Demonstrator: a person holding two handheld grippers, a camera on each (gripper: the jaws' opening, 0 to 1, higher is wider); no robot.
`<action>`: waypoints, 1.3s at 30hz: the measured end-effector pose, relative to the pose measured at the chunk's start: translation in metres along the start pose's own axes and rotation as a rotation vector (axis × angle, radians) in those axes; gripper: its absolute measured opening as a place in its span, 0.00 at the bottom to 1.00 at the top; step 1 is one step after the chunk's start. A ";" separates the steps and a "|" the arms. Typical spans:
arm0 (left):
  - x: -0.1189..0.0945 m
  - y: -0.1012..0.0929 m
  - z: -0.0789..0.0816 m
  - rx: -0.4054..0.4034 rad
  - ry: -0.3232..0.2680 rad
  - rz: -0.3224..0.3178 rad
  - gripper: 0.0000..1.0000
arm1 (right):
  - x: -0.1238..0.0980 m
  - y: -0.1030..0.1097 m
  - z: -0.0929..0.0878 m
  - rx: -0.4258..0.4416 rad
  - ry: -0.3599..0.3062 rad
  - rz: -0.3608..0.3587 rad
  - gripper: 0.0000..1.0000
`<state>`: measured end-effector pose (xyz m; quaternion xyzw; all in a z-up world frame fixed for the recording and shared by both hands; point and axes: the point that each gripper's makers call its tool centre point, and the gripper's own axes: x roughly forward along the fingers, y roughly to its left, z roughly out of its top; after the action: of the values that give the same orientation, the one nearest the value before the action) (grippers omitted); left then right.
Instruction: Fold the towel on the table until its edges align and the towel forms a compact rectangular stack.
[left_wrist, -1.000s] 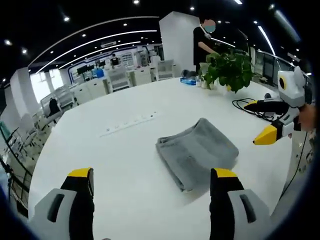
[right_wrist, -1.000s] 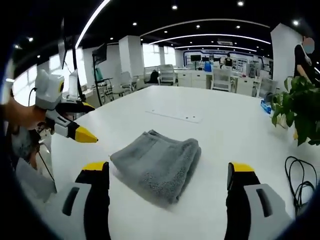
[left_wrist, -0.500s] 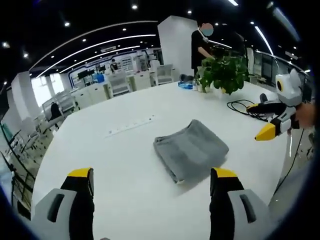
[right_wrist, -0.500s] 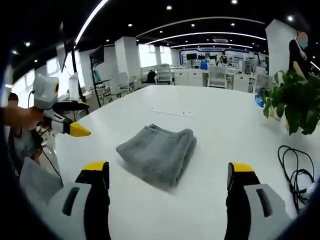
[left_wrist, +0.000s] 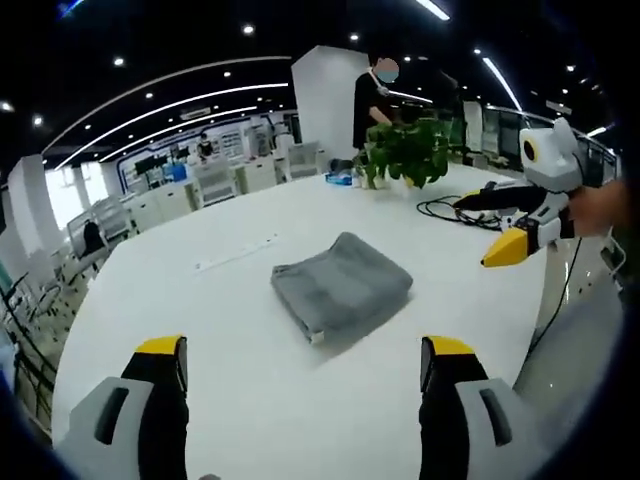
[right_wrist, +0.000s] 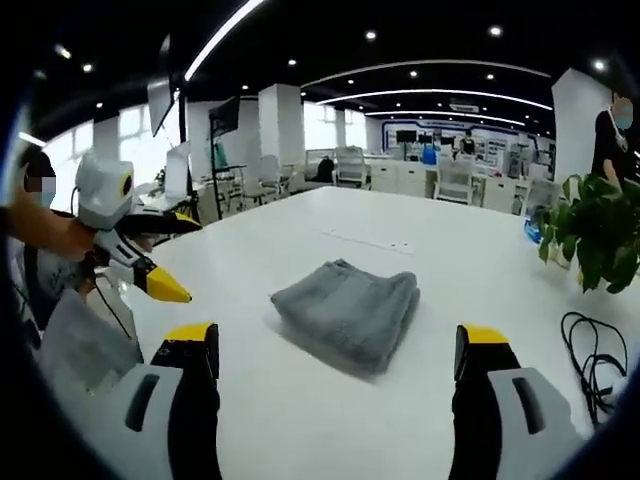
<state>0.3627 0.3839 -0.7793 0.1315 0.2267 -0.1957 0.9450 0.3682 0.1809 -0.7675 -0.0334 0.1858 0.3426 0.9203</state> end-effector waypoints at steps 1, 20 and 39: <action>-0.005 0.000 0.000 -0.004 -0.007 -0.003 0.99 | -0.002 0.001 -0.003 -0.002 0.005 -0.001 0.99; -0.031 -0.013 -0.027 -0.054 -0.041 0.014 0.99 | -0.027 0.006 -0.046 0.000 0.037 -0.051 0.99; -0.036 -0.011 -0.037 -0.071 -0.028 0.017 0.99 | -0.029 0.010 -0.045 -0.018 0.025 -0.064 0.99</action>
<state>0.3143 0.3974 -0.7953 0.0969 0.2189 -0.1814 0.9538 0.3273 0.1623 -0.7985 -0.0520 0.1928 0.3141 0.9281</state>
